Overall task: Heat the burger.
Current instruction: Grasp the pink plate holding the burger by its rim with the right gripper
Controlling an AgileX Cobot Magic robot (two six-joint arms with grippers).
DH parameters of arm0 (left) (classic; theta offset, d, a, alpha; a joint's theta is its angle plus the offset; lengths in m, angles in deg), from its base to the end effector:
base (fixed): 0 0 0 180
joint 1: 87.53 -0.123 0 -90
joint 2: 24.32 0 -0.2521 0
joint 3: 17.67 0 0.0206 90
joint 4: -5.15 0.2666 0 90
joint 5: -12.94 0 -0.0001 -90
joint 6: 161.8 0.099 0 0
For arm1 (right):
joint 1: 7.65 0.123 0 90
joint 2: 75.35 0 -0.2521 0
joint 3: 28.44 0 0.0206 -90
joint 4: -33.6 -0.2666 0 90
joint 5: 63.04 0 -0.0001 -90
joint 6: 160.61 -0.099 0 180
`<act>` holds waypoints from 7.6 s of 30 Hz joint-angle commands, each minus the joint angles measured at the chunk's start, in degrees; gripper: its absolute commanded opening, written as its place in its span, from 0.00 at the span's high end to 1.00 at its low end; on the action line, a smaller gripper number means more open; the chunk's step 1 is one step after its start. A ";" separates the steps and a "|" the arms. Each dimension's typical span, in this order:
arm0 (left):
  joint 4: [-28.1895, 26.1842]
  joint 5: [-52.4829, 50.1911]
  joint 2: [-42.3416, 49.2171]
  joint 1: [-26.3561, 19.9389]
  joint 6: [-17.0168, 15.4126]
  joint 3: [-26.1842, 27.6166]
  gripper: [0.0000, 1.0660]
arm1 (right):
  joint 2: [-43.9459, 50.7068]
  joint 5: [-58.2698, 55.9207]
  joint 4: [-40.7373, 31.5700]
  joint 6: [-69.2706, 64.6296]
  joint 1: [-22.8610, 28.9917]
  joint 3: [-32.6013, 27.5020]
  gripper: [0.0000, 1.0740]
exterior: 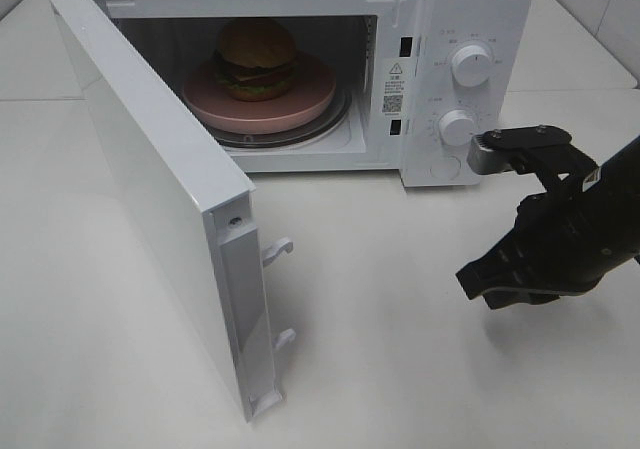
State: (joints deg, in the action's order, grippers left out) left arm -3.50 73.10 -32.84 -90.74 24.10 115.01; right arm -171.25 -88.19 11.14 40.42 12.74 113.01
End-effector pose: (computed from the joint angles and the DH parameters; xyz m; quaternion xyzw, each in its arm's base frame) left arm 0.0488 -0.0102 0.2844 0.0227 0.8453 -0.0332 0.5327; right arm 0.2449 0.1082 0.1112 -0.1928 0.9591 0.1117 0.1743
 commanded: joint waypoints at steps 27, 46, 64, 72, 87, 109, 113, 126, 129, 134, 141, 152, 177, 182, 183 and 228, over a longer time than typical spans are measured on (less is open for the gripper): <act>-0.17 -0.74 0.86 -0.23 -0.40 -0.23 0.06 | -1.83 -12.66 8.19 56.49 4.70 13.01 0.08; -0.17 -0.74 0.86 -0.23 -0.40 -0.23 0.06 | -25.55 -22.52 11.17 60.22 14.44 44.06 0.08; -0.11 -0.74 0.86 -0.23 -0.40 -0.23 0.06 | -39.99 -29.91 12.09 58.56 15.58 67.72 0.08; -0.11 -0.74 0.86 -0.23 -0.40 -0.23 0.06 | -45.26 -34.09 14.09 53.97 15.58 76.38 0.08; -0.17 -0.74 0.86 -0.23 -0.40 -0.23 0.06 | -49.39 -35.18 14.61 52.20 15.53 83.08 0.08; -0.17 -0.74 0.86 -0.23 -0.40 -0.23 0.06 | -49.56 -31.97 13.69 51.91 15.47 83.37 0.08; -0.17 -0.74 0.86 -0.23 -0.40 -0.23 0.06 | -49.56 -29.97 14.90 50.25 15.47 83.37 0.08; -0.17 -0.74 0.86 -0.23 -0.40 -0.23 0.06 | -50.99 -24.58 15.41 49.39 15.47 83.37 0.08; -0.17 -0.74 0.86 -0.23 -0.40 -0.23 0.06 | -51.51 -23.03 15.41 49.39 15.47 83.37 0.08; -0.17 -0.74 0.86 -0.23 -0.40 -0.23 0.06 | -52.31 -20.68 15.41 49.39 15.47 83.37 0.08; -0.17 -0.74 0.86 -0.23 -0.40 -0.23 0.06 | -53.34 -19.48 15.41 49.39 15.47 83.37 0.08; -0.17 -0.74 0.86 -0.23 -0.40 -0.23 0.06 | -53.34 -19.54 15.41 49.39 15.47 83.37 0.08; -0.17 -0.74 0.86 -0.23 -0.40 -0.23 0.06 | -53.92 -16.90 18.96 42.11 15.41 83.37 0.08; -0.17 -0.74 0.86 -0.23 -0.40 -0.23 0.06 | -54.83 -16.90 18.85 42.57 15.41 83.37 0.08; -0.17 -0.74 0.86 -0.23 -0.40 -0.23 0.06 | -55.23 -16.84 18.79 42.57 15.41 83.37 0.08; -0.17 -0.74 0.86 -0.23 -0.40 -0.23 0.06 | -56.44 -19.37 17.13 42.97 14.73 83.37 1.00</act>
State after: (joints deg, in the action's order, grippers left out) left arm -3.50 73.10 -32.84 -90.74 24.10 115.01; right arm -226.71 -104.35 28.39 83.79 27.53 196.83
